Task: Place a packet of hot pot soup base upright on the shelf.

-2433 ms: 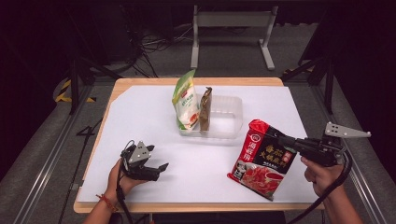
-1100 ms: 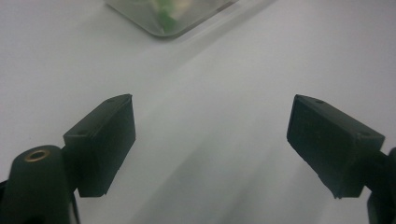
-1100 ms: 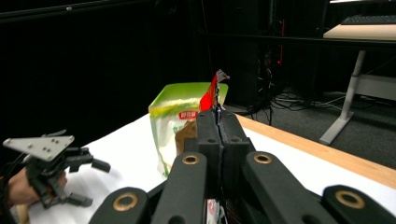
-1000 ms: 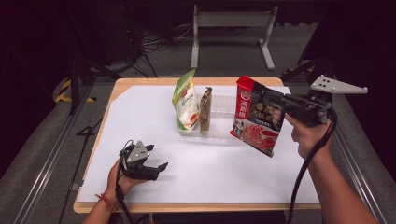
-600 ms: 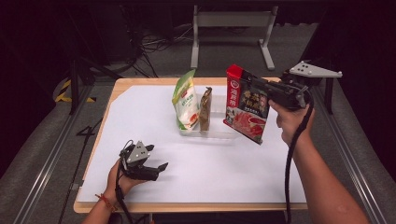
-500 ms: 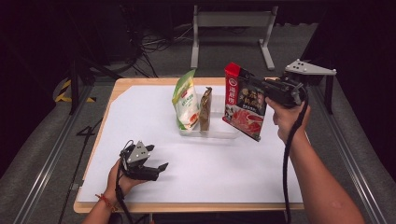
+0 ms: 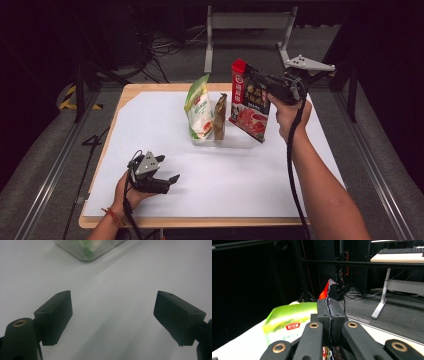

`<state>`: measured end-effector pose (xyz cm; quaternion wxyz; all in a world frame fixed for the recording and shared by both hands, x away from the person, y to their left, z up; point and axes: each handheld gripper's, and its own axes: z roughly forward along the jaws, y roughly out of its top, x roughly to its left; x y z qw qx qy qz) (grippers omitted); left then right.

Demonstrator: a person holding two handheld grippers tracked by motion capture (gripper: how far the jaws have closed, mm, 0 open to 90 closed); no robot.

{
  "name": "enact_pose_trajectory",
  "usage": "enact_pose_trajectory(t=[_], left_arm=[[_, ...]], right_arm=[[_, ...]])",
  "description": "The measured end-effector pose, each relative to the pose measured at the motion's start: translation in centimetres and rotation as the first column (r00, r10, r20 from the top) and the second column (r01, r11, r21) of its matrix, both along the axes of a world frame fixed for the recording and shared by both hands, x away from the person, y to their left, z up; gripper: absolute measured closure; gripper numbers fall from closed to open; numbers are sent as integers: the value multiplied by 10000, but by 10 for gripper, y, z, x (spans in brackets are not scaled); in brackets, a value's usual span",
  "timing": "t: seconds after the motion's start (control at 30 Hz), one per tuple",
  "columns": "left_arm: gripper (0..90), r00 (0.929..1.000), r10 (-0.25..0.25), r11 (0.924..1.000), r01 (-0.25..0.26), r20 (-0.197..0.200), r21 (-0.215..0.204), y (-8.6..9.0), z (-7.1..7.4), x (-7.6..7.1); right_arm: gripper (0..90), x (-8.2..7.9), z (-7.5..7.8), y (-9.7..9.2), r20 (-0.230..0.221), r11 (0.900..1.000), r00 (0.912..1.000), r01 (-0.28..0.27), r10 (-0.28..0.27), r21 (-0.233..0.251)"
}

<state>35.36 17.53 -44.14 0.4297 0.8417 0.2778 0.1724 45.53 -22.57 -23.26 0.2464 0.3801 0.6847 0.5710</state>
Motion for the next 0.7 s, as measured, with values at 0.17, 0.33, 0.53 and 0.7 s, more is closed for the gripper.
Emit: enact_pose_trajectory(t=[0.17,0.33,0.53,0.7], left_arm=[[162,10000,-6,10000,6,8,13,0,0,0],[162,10000,-52,10000,53,61,-59,1,1,-1],[161,9999,-134,9999,134,33,-14,1,0,0],[161,9999,-147,9999,148,11,-63,2,0,-1]], right_arm=[[889,9,-2,11,28,9997,9997,223,-223,-131],[889,19,-11,13,-91,9990,9993,370,-367,246],[888,26,-23,14,122,9983,9991,411,-416,421],[887,31,-33,15,158,9974,9990,411,-421,588]])
